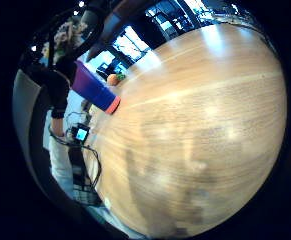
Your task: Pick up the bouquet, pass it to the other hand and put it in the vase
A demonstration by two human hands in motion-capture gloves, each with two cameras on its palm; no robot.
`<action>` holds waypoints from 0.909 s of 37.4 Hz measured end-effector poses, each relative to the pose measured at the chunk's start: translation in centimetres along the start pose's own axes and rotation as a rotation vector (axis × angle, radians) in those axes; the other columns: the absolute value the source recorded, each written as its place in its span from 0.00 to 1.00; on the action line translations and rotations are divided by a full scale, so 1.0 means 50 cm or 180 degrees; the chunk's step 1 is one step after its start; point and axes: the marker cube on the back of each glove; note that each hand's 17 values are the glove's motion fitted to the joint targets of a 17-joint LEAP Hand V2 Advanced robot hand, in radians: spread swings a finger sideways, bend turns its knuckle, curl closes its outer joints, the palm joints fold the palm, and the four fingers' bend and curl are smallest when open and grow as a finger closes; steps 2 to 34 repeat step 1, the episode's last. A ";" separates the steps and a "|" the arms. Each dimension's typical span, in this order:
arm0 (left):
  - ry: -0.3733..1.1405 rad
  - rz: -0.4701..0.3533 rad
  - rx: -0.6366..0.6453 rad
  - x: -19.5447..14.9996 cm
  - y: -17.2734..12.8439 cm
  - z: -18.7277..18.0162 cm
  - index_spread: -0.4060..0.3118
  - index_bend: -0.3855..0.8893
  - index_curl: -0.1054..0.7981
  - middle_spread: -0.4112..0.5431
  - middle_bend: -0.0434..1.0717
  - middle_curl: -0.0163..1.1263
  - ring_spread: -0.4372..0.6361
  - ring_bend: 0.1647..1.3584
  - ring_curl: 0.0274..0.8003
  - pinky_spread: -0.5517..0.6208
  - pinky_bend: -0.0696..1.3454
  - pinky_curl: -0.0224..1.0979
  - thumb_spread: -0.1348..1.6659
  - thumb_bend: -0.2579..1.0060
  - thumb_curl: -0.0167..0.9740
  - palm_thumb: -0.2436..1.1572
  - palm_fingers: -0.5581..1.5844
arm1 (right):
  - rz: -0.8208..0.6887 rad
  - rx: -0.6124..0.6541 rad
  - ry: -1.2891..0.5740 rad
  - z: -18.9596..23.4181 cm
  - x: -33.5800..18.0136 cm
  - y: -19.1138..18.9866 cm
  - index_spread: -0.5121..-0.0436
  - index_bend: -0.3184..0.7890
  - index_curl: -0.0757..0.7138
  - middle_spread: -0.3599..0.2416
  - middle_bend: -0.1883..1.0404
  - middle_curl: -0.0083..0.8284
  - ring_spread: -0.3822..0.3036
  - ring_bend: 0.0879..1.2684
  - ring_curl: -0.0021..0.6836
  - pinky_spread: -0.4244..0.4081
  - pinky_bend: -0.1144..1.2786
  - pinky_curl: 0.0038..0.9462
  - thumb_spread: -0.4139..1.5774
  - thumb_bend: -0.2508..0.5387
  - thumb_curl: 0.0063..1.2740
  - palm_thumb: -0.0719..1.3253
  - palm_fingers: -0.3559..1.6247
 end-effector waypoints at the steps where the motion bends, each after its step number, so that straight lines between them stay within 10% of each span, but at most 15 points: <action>1: -0.0076 0.0043 -0.0028 0.003 0.000 0.006 0.54 0.61 0.51 0.48 0.19 0.29 0.51 0.37 0.37 0.70 0.36 0.30 0.51 0.17 0.42 0.21 0.34 | 0.0049 -0.0006 0.0065 -0.001 0.006 0.001 0.71 0.41 0.50 0.46 0.49 0.58 0.35 0.44 0.63 0.35 0.35 0.39 0.76 0.29 0.34 0.54 0.78; 34: -0.0076 0.0043 -0.0028 0.003 0.000 0.006 0.54 0.61 0.51 0.48 0.19 0.29 0.51 0.37 0.37 0.70 0.36 0.30 0.51 0.17 0.42 0.21 0.34 | 0.0049 -0.0006 0.0065 -0.001 0.006 0.001 0.71 0.41 0.50 0.46 0.49 0.58 0.35 0.44 0.63 0.35 0.35 0.39 0.76 0.29 0.34 0.54 0.78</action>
